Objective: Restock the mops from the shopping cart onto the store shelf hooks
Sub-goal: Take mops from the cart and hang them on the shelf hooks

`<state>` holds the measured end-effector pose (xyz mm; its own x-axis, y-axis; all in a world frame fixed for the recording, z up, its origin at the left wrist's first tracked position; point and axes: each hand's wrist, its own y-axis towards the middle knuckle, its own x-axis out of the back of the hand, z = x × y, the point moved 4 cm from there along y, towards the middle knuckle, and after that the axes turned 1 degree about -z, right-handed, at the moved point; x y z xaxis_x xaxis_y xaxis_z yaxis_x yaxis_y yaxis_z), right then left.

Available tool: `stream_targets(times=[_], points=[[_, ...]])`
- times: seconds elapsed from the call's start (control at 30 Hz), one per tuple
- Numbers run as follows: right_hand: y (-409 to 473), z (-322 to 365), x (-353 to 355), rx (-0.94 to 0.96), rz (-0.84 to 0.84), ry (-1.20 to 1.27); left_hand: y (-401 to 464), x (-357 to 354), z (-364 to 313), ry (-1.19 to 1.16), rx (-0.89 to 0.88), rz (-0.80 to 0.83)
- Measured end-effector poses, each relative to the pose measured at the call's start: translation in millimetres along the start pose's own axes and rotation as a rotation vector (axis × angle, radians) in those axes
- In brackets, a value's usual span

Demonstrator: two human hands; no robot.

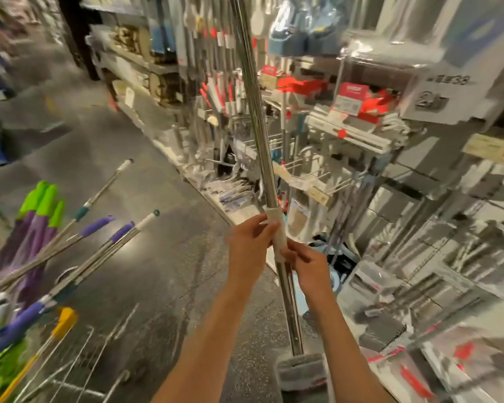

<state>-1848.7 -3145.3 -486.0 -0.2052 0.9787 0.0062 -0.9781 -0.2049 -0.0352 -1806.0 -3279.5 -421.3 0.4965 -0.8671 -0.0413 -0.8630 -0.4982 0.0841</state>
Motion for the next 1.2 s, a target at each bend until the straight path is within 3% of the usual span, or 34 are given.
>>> stream_targets(times=[0.6,1.03,1.2], points=[[30.8,-10.7,145.4,-0.052,-0.445,0.157,32.8,-176.9,22.3,0.019,-0.034,0.534],[93.5,2.9,175.6,-0.032,-0.751,0.095,117.7,-254.8,27.8,0.199,-0.218,0.764],[116.0,15.2,176.8,0.016,-0.819,0.07,141.6,-275.1,28.5,0.083,-0.191,0.884]])
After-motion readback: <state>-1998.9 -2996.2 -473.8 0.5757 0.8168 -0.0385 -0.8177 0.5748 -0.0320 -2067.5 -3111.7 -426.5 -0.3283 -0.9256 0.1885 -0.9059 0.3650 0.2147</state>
